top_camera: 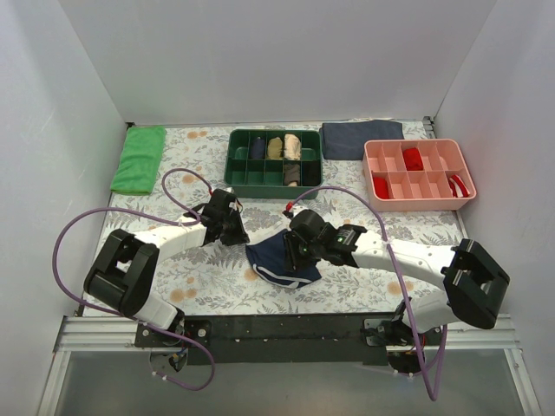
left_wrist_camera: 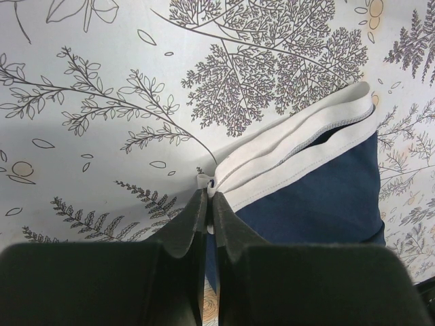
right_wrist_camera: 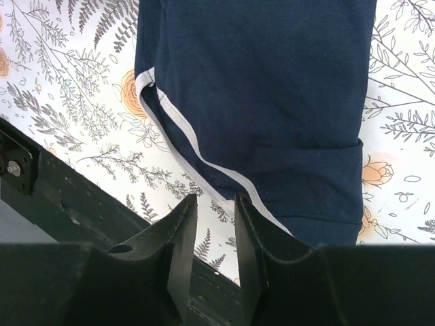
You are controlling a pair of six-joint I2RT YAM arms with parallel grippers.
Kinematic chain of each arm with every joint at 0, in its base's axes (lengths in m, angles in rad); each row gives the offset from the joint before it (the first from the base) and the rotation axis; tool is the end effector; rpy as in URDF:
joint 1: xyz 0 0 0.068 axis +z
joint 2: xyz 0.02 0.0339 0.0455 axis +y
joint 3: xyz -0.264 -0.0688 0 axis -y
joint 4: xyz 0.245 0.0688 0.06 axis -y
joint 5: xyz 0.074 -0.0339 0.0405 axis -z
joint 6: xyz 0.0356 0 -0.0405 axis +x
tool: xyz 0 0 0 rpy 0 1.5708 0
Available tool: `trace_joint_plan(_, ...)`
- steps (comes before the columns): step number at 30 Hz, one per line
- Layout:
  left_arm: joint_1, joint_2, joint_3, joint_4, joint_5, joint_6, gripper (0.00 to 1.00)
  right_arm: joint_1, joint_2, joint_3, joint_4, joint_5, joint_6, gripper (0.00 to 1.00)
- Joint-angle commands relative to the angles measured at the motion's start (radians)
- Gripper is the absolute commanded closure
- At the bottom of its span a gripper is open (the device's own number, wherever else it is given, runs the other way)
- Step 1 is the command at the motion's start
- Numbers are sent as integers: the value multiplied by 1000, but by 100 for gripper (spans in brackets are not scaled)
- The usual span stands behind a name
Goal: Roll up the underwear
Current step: Fold the underwear at the center of the board.
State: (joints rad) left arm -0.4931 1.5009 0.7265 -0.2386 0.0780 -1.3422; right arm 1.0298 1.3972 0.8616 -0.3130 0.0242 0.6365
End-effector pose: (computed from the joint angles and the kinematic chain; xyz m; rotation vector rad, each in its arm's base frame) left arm 0.2423 -0.1334 0.1555 -1.1166 2.5455 -0.6980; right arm 0.1491 0.2466 0.2179 -0.4872 2.5053 0.6925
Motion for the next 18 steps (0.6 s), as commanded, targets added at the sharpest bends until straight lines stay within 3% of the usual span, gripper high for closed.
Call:
trace_joint_plan(1,-2,-24,17,-2,-1,12,100,7,11,40,0,2,0,63)
trace_joint_plan(4,-2,-24,43,-24,3,9,100,30,11,54,23,11,-43,59)
trace_joint_plan(8,-4,4,122,-138,-7,-17,100,133,22,89,31,127,-95,41)
trace_joint_plan(10,-2,27,168,-175,0,-29,100,156,46,103,58,151,-119,36)
trace_joint_plan(18,-2,42,228,-280,-11,-40,100,251,206,203,35,279,-167,35)
